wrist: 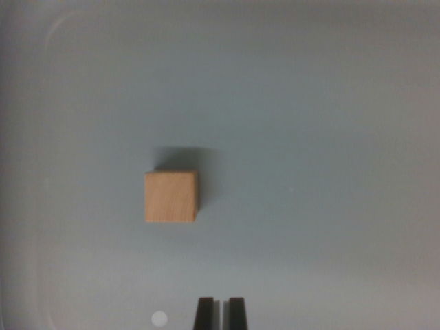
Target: Push wooden cube
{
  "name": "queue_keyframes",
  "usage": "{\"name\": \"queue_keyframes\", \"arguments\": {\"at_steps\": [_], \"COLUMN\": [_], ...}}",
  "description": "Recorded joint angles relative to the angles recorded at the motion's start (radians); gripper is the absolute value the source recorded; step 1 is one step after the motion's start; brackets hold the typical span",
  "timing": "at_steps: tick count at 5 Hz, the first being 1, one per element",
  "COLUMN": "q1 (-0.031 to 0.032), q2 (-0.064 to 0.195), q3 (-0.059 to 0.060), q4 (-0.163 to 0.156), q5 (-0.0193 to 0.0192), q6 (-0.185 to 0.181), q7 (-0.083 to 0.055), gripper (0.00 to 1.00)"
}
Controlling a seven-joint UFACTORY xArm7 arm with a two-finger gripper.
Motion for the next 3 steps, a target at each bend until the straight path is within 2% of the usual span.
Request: {"name": "queue_keyframes", "arguments": {"at_steps": [1, 2, 3], "q1": [0.0, 0.0043, 0.0043], "q2": [0.0, 0.007, 0.007], "q3": [0.0, 0.004, 0.004], "q4": [0.0, -0.034, -0.034], "q5": [0.0, -0.0019, -0.0019], "q6": [0.0, -0.041, -0.041], "q7": [0.0, 0.01, 0.01], "gripper": [0.0, 0.0, 0.0]}}
